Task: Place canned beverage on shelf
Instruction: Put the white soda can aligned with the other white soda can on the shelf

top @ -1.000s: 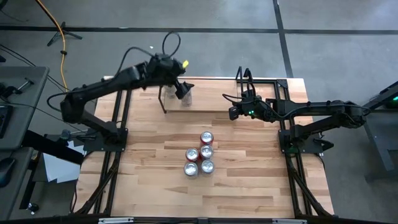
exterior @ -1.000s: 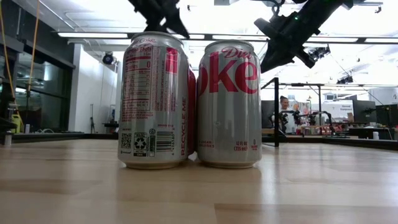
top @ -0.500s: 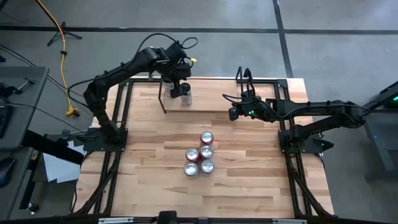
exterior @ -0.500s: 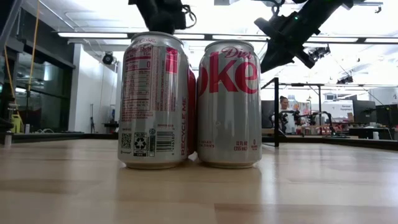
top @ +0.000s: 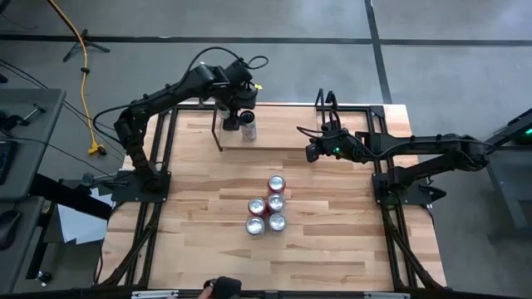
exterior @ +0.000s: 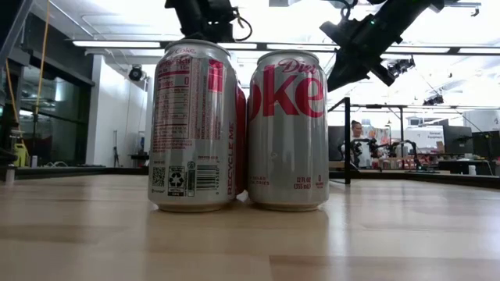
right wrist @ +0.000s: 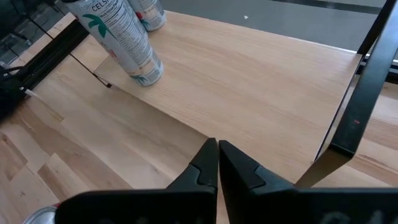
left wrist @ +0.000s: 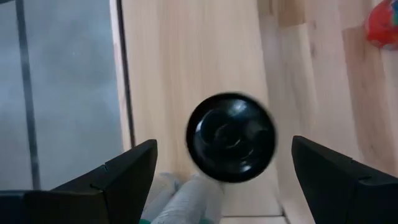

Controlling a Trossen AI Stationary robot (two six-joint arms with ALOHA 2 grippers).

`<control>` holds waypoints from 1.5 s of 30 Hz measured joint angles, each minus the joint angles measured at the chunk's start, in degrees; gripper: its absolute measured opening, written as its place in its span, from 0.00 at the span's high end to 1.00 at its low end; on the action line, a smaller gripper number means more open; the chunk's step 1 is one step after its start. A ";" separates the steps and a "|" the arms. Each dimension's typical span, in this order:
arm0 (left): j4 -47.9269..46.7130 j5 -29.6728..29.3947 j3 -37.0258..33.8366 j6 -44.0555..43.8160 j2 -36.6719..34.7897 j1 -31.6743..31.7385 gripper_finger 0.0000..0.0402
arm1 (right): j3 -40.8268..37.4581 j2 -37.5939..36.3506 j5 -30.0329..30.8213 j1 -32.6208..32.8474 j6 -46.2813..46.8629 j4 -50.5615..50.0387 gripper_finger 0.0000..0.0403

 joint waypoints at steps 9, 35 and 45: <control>2.77 0.43 -2.70 4.41 0.02 0.00 0.20 | 0.00 0.00 0.02 0.00 -0.20 0.00 1.00; 9.80 -0.13 -8.28 -1.18 -0.12 -0.10 0.58 | 0.00 0.00 0.22 0.00 0.26 0.00 1.00; 1.71 -0.37 -8.31 -5.41 -7.79 -1.57 0.60 | 0.00 0.00 0.74 0.00 -0.08 0.02 1.00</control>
